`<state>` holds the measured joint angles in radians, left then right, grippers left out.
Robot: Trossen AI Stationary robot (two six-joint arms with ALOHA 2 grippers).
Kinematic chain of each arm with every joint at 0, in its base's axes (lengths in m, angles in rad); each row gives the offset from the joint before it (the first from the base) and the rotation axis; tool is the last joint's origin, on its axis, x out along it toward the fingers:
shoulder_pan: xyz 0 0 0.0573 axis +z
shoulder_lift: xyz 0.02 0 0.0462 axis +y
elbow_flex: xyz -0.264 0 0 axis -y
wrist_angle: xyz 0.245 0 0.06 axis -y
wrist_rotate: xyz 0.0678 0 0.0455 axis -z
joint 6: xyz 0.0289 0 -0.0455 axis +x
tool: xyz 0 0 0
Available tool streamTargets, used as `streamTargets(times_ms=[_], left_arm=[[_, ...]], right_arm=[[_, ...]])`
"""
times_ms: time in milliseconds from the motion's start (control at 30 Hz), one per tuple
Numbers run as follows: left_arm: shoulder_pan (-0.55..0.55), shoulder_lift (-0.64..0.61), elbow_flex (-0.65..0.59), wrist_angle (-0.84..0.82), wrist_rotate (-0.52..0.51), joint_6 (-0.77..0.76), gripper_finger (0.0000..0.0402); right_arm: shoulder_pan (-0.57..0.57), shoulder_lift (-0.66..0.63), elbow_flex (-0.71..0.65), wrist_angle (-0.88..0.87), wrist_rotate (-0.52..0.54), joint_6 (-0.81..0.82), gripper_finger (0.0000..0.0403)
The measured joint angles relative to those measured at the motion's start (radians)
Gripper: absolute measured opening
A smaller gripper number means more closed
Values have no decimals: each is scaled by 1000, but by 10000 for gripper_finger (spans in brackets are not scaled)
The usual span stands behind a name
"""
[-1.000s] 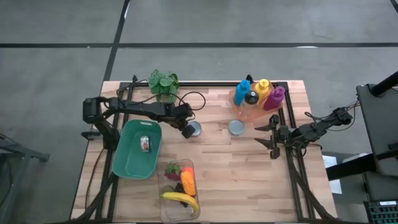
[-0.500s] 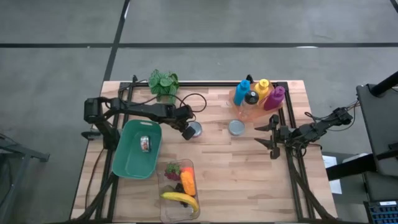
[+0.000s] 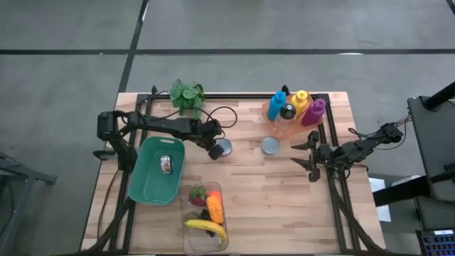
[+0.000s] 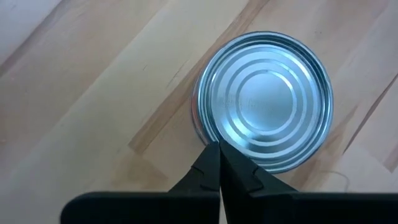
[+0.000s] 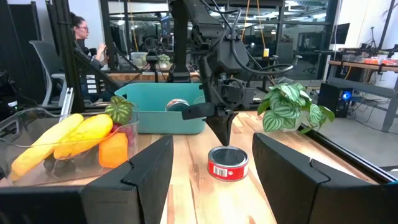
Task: Pick & Place Food Item
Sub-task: Put the red tuna can into the blue bin
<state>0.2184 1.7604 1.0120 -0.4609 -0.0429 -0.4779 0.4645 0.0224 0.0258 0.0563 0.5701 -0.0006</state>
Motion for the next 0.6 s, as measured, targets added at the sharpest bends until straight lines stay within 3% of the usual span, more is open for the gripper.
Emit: streamTargets(times_ms=[167,600], left_arm=[[0,19,-16,-103,13,-4,0],[3,19,-38,-50,29,-30,0]], right_arm=[[0,0,0,0,0,0,217],[0,0,0,0,5,0,217]])
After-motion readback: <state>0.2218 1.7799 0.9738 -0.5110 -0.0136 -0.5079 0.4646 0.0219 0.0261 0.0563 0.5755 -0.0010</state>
